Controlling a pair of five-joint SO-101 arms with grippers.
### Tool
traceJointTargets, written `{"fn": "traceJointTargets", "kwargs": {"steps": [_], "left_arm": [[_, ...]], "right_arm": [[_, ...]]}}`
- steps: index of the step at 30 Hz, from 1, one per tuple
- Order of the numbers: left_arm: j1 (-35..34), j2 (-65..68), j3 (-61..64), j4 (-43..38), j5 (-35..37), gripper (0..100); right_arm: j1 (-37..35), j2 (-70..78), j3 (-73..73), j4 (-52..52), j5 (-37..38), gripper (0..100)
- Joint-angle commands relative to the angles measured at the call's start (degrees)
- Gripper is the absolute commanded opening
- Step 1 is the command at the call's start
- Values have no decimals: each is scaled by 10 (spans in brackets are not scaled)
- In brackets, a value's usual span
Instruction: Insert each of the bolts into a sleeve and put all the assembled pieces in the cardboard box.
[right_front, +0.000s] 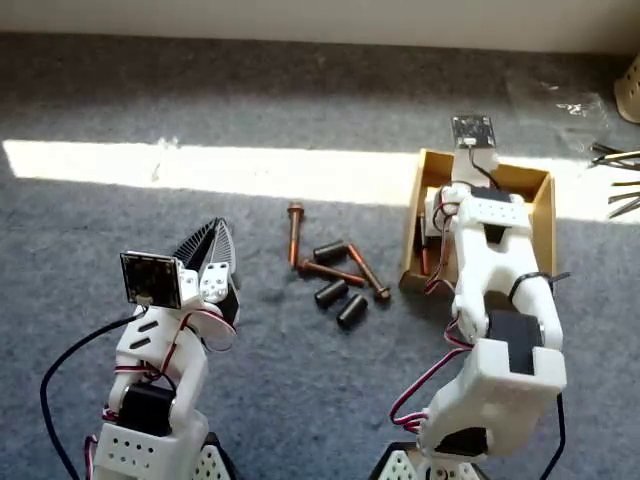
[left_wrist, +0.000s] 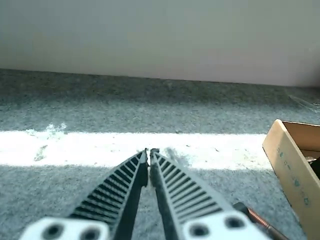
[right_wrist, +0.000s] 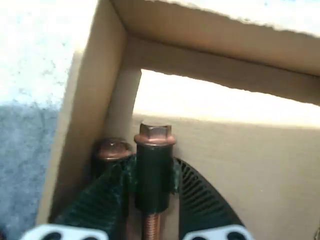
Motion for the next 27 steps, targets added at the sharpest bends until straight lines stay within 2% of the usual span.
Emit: {"fn": "traceJointTargets", "kwargs": {"steps": [1, 10, 18, 22, 27], "left_arm": [[-6, -3, -3, -11, -3, 34], [-6, -3, 1, -13, -3, 34], [-6, -3, 7, -14, -4, 34], [-6, -3, 7, -14, -4, 34], [-6, -3, 7, -14, -4, 34]], "right_arm": [[17, 5, -42, -1, 4, 9], [27, 11, -41, 2, 5, 20], [24, 7, -41, 2, 5, 237], [24, -4, -41, 2, 5, 238], [24, -87, -24, 25, 5, 238]]}}
